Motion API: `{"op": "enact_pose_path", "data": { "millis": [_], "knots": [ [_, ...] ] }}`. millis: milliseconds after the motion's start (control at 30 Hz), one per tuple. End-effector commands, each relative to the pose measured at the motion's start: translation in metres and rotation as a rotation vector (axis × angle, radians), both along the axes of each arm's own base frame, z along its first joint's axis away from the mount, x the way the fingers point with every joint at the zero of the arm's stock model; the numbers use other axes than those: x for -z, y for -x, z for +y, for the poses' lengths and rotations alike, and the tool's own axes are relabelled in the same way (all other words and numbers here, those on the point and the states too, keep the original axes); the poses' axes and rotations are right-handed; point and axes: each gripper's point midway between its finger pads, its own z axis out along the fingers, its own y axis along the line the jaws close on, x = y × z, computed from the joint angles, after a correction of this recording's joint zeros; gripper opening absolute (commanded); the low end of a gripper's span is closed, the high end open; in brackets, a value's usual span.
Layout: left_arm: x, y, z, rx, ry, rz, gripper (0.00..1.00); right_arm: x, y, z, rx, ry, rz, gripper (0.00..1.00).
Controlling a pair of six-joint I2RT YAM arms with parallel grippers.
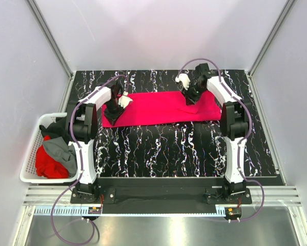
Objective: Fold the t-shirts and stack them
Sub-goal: Fold the tshirt
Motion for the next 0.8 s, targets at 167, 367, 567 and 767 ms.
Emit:
{"op": "enact_pose_path", "data": {
  "millis": [167, 367, 567, 767],
  "knots": [
    [-0.001, -0.008, -0.002, -0.006, 0.009, -0.017, 0.27, -0.027, 0.060, -0.029, -0.076, 0.104, -0.032, 0.36],
    [-0.002, -0.010, -0.003, -0.007, 0.010, -0.021, 0.27, -0.021, 0.061, -0.029, -0.041, 0.096, -0.010, 0.36],
    [-0.002, -0.007, -0.001, -0.008, 0.005, -0.018, 0.28, -0.005, 0.055, -0.031, -0.029, 0.115, 0.010, 0.35],
    [-0.002, -0.006, -0.001, -0.008, 0.005, -0.016, 0.28, 0.005, 0.053, -0.036, -0.027, 0.130, 0.028, 0.35]
  ]
}}
